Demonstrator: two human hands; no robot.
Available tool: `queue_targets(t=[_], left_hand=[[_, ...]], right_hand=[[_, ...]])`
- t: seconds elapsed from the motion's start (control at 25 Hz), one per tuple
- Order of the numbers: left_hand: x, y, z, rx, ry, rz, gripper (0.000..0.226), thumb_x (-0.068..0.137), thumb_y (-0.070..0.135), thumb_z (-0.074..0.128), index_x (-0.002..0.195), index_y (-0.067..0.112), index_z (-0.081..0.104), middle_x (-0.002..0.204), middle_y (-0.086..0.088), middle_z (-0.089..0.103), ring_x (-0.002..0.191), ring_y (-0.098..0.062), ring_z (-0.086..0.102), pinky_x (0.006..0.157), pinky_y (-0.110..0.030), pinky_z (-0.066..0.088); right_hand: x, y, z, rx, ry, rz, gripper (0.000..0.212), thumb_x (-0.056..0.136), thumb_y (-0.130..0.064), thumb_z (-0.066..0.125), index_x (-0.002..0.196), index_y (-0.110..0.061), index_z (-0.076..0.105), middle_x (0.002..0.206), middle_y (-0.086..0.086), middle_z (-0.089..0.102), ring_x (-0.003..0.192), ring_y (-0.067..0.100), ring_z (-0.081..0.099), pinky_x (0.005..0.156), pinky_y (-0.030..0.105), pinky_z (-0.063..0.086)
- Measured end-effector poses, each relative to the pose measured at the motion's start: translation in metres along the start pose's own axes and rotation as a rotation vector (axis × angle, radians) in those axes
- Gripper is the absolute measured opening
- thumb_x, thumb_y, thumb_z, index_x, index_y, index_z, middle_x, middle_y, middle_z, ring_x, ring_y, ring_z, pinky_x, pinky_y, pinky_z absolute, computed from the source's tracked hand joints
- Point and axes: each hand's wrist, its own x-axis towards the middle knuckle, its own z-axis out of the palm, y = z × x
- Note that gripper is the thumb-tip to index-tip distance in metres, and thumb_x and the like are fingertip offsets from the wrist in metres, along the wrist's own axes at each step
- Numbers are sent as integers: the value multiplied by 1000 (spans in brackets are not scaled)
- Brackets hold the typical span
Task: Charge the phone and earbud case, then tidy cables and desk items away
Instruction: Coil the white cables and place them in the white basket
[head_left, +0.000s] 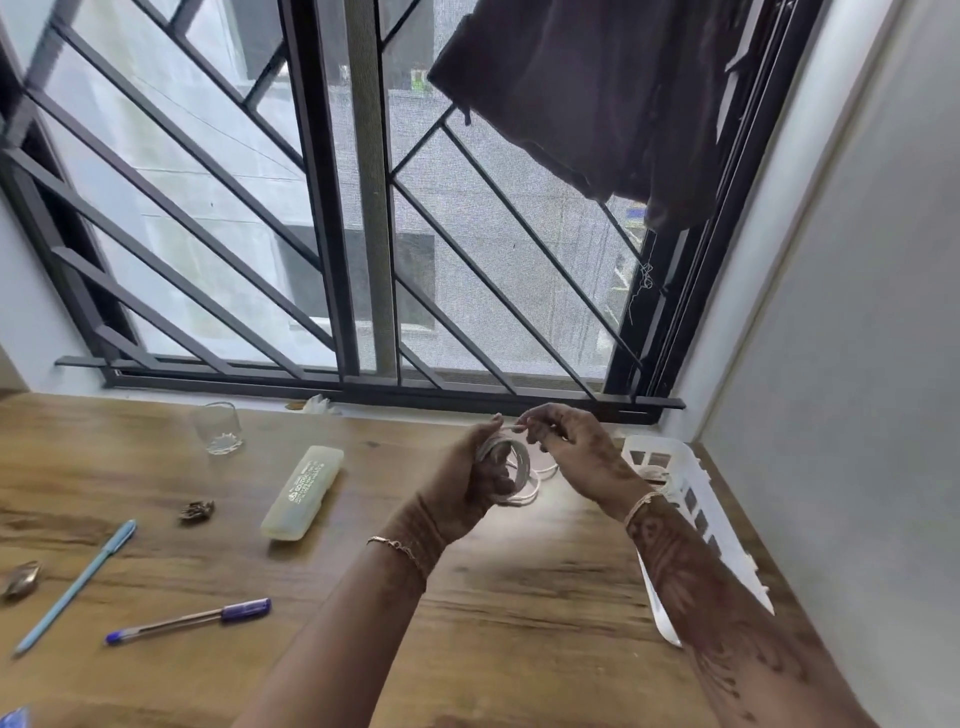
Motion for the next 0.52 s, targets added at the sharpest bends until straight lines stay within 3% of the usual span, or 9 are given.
queue_targets(t=[0.08, 0.2, 0.28, 0.4, 0.52], left_hand=[[-2, 3, 0, -106, 6, -28, 56, 94, 31, 44, 41, 16, 51, 34, 7, 34, 27, -6, 30, 35, -15, 15], [-7, 9, 4, -199, 6, -15, 63, 95, 30, 40, 35, 14, 49, 30, 1, 39, 23, -6, 35, 28, -13, 21], [-11, 9, 9, -213, -3, -4, 67, 96, 29, 37, 33, 8, 51, 30, -3, 43, 23, -5, 37, 26, -12, 26], [-7, 6, 6, -236, 35, 6, 59, 95, 25, 39, 41, 6, 54, 31, -3, 46, 22, -6, 38, 25, -13, 31], [-2, 2, 4, -223, 81, 4, 43, 93, 25, 44, 59, 1, 55, 40, -3, 53, 25, -8, 43, 26, -12, 32]], right_hand=[[-4, 8, 12, -60, 29, -21, 15, 94, -9, 56, 96, -11, 70, 87, 0, 68, 72, -8, 57, 68, 6, 42], [-8, 23, 32, -246, 99, -56, 16, 89, -13, 62, 98, -19, 74, 96, -4, 63, 90, 10, 57, 80, 22, 47], [-10, 23, 36, -340, 143, -73, 13, 86, -20, 67, 94, -23, 76, 86, -12, 58, 83, 8, 57, 75, 26, 47], [-10, 11, 31, -345, 98, -44, 11, 85, -18, 66, 83, -23, 75, 59, -20, 53, 55, -6, 47, 58, 13, 35], [-15, 5, 27, -103, 5, 74, 16, 90, -13, 59, 90, -19, 75, 74, -12, 66, 60, -9, 52, 60, 6, 40]])
